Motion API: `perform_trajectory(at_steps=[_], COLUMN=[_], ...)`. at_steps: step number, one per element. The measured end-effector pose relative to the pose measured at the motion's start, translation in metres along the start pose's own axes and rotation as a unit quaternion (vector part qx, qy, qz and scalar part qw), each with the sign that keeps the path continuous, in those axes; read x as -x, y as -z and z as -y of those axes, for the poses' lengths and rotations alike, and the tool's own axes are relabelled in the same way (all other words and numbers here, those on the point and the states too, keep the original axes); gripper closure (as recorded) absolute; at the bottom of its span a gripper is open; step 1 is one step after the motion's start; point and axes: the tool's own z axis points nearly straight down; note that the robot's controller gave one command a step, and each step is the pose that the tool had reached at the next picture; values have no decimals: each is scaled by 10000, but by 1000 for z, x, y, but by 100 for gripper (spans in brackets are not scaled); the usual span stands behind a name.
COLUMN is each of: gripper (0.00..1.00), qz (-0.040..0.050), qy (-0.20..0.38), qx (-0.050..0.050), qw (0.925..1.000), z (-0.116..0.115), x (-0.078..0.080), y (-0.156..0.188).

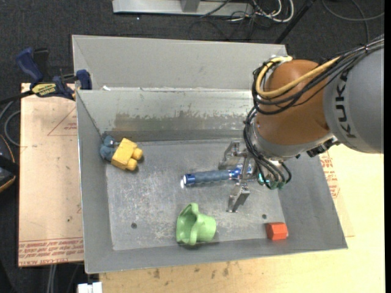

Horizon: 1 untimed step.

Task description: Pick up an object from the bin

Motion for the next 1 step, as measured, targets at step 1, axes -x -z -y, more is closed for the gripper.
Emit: perform_trajectory(at_steps=[1], gripper=[0], qz=[57], qy=[639], qx=[-1], qw=[9979], z=[-20], x=[65], y=[-127])
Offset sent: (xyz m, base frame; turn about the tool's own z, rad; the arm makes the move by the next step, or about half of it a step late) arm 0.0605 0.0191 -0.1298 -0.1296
